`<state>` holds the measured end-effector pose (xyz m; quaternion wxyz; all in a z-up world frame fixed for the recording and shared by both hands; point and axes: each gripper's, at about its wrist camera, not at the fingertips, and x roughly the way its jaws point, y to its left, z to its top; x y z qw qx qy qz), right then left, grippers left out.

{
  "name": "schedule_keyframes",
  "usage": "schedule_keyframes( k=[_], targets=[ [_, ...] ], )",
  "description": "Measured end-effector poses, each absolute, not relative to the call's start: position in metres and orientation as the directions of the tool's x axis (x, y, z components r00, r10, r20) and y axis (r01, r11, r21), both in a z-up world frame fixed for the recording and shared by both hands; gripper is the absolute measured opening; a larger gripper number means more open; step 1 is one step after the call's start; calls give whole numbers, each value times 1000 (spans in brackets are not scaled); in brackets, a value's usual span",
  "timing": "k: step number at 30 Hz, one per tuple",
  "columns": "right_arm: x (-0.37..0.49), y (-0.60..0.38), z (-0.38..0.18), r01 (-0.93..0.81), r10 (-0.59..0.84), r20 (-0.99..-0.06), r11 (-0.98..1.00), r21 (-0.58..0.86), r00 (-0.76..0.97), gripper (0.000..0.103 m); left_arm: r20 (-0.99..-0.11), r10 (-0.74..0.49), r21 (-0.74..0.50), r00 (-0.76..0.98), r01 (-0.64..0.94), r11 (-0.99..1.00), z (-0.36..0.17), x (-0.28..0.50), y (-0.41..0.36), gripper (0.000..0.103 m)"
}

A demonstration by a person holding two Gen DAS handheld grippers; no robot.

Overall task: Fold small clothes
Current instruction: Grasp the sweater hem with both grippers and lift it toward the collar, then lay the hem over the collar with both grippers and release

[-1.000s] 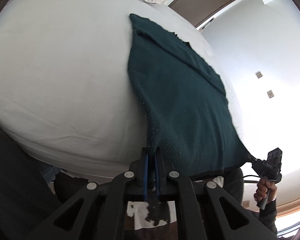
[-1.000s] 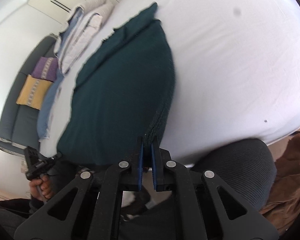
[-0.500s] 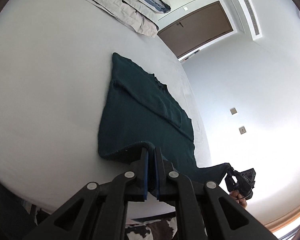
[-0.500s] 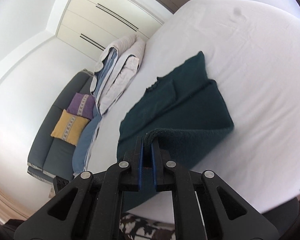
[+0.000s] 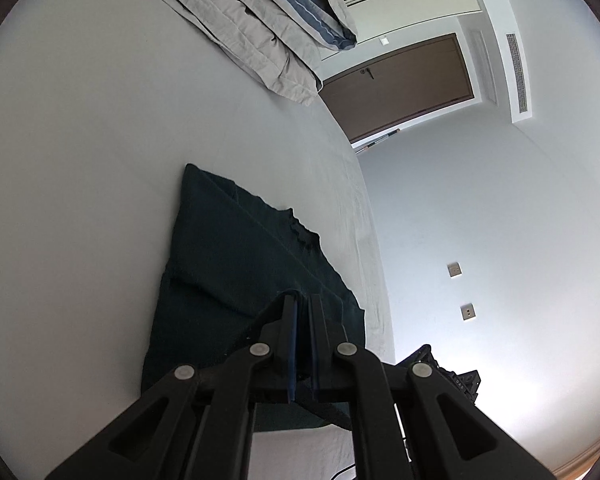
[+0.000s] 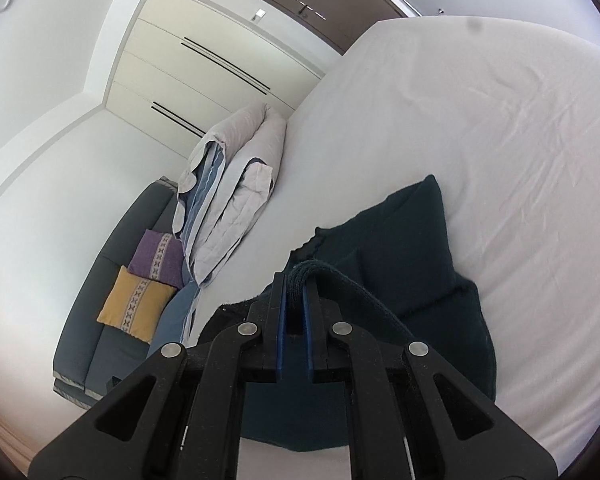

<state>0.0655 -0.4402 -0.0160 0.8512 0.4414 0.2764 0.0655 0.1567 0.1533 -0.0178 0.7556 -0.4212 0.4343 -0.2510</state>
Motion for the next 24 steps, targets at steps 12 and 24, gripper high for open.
schedule_keyframes(
  k=[12,24],
  targets=[
    [225,-475,-79,278,251,-506,599,751,825,6,-507,-701,-844,501,-121,523,-60,285,134,5],
    [313,-489,-159,417,197,-653,628,657,731,51,-640,-594,-750,488,-226,622,-108,332,136,47]
  ],
)
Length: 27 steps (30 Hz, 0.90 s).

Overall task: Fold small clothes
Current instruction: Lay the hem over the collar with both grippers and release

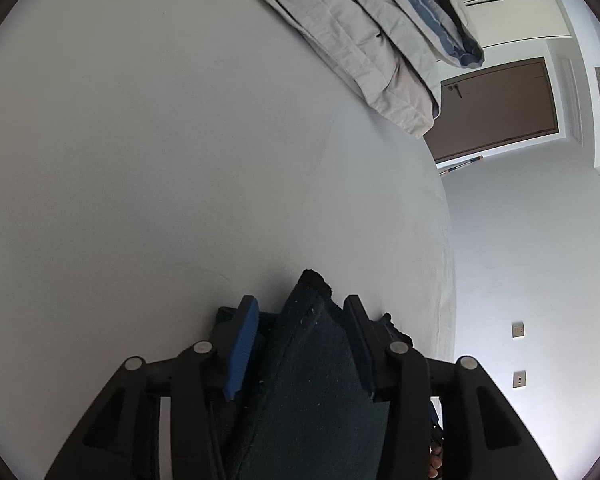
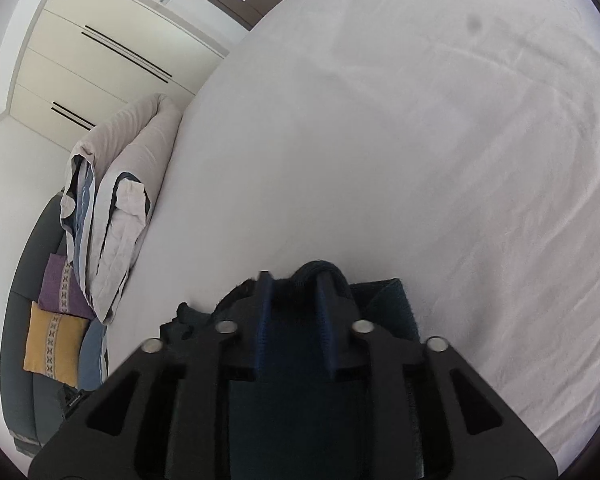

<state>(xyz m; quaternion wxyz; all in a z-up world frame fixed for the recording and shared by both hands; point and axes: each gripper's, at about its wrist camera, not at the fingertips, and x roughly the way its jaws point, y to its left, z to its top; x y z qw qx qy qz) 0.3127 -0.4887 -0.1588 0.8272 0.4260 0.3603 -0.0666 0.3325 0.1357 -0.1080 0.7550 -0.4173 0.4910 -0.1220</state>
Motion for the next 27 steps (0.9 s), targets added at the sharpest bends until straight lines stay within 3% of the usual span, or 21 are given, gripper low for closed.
schedule_keyframes(
  k=[2,10,13,17,22,27],
  targets=[
    [308,-484,-151,398,175,-642,657,641,746,77,-647,-585,-733,489,-185,655,-99,317,134,47],
    [243,-455,-108,363,119,-645,743,562,755,79,-695,-493,-573,523,12,819,-66,234,101,47],
    [216,-434,-99,346,77,-679,816,464,730,75,-721,-474,-527,506,44,849,-73,208,88,47],
    [183,-398,-98,309,32,-730,893,328,683,61,-743,-436,-474,508,61,879,-81,179,81,47],
    [127,-372,-111,275,-20,-760,938,211,650,57,-769,-380,-408,514,63,911,-92,159,83,47],
    [91,-380,-131,308,-51,-787,934,181,615,33,-793,-345,-378,502,40,925,-102,155,90,47]
  ],
)
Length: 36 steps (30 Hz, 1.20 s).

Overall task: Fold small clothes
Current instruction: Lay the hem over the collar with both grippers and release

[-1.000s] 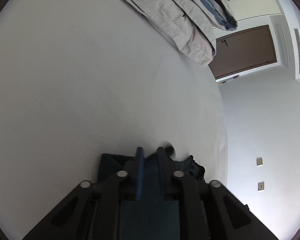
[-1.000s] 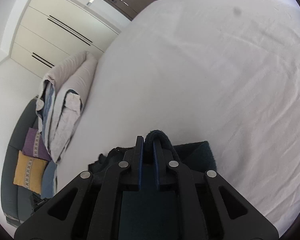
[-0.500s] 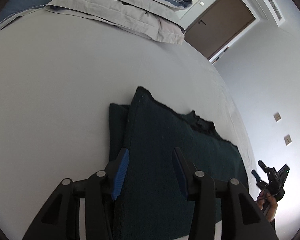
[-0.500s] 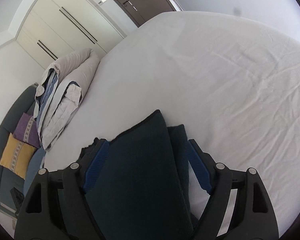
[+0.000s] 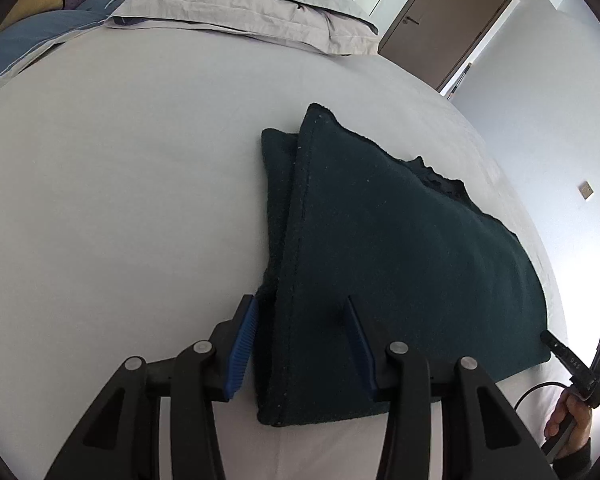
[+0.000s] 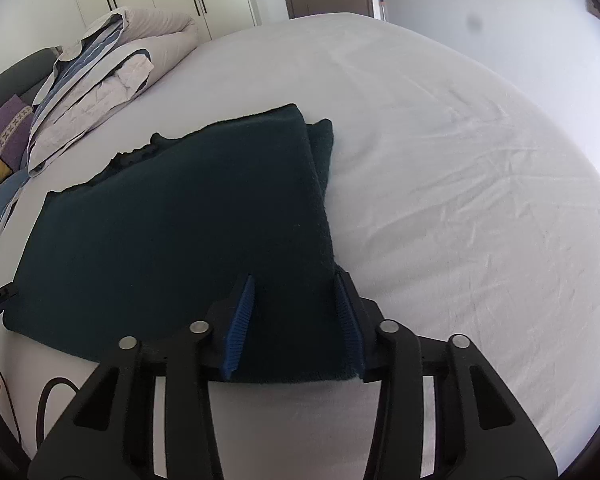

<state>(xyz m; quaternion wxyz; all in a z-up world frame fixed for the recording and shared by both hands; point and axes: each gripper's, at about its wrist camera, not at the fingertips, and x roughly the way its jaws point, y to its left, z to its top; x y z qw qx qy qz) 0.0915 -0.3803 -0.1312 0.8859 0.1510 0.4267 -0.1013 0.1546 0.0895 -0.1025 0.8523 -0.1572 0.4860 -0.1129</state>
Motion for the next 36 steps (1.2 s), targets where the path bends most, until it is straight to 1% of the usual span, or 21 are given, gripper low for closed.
schedule_keyframes(
  k=[1,3,4,5,6,7,9,14,17,24,27,36],
  targets=[
    [83,-383,-131,311,-46,-784,931,191,619,32,-801,-335,-361,496,45,931,-105,153,89,47],
    [78,-388,-132,315,-50,-785,930,188,618,22,-806,-327,-351,494,45,935,-107,151,89,44],
    [75,-387,-133,314,-50,-786,931,187,616,20,-807,-325,-349,493,44,936,-108,149,90,40],
    [74,-388,-132,314,-50,-786,931,186,616,16,-808,-326,-351,491,44,935,-109,149,90,34],
    [71,-388,-132,313,-53,-785,932,183,617,13,-809,-326,-349,490,45,936,-109,147,90,32],
    [71,-389,-131,313,-56,-785,933,179,617,11,-811,-319,-340,490,50,939,-109,147,89,28],
    [70,-388,-131,310,-61,-787,936,169,614,10,-818,-303,-314,490,63,947,-111,146,88,25],
    [68,-389,-131,326,-63,-790,929,177,610,8,-823,-290,-293,488,73,953,-112,147,86,16],
    [63,-390,-132,334,-58,-792,923,189,608,8,-824,-289,-290,487,75,954,-112,145,87,13],
    [61,-398,-143,336,-19,-796,912,234,605,8,-821,-290,-284,491,88,955,-112,142,89,11],
    [63,-404,-146,348,8,-796,897,273,606,8,-817,-288,-281,500,91,955,-111,141,88,11],
    [63,-402,-140,363,-6,-788,889,278,616,9,-798,-297,-302,525,79,950,-112,129,91,9]
  ],
)
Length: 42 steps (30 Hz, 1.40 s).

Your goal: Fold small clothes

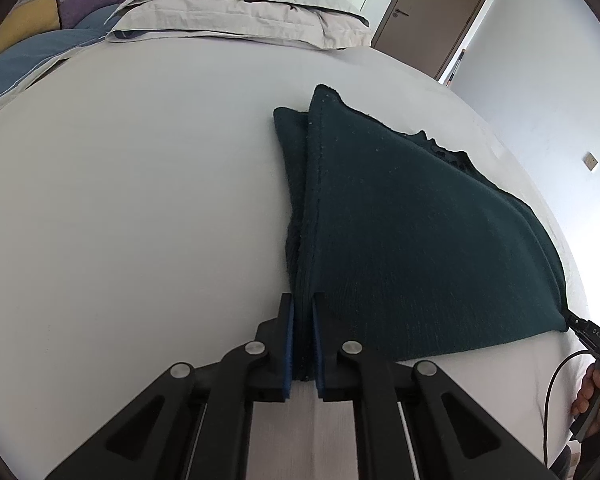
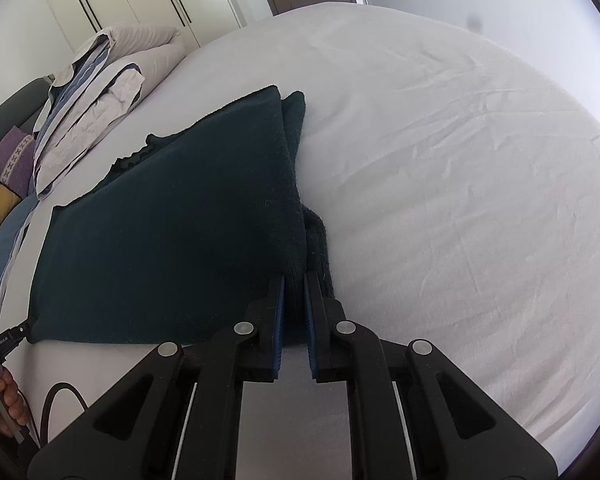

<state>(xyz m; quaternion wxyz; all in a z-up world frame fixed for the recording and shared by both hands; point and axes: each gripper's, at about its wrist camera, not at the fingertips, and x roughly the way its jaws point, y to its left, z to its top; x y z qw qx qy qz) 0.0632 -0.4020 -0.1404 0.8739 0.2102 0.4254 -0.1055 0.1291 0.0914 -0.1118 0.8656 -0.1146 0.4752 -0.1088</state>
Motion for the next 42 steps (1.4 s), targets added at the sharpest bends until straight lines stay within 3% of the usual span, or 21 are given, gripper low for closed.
schedule_keyframes(
  k=[22,25,29,34,37,42],
  targets=[
    [69,-405,-141,376,-2,-790,880,289,613,12,-778,-293,-299,556,84,951,-113,120,90,10],
    [66,-406,-132,403,-16,-795,868,289,606,18,-782,-285,-293,555,77,953,-107,118,93,17],
    [54,-410,-99,451,-82,-745,838,308,662,35,-763,-254,-264,594,72,962,-83,115,94,17],
    [84,-372,-81,255,172,-660,828,499,731,39,-741,-257,-217,620,141,966,-62,140,56,17],
    [116,-332,-99,134,366,-618,779,613,696,39,-759,-248,-164,602,191,968,-67,157,19,24],
    [144,-304,-159,150,502,-630,699,699,592,37,-818,-173,-62,549,215,975,-104,169,-11,29]
  ],
)
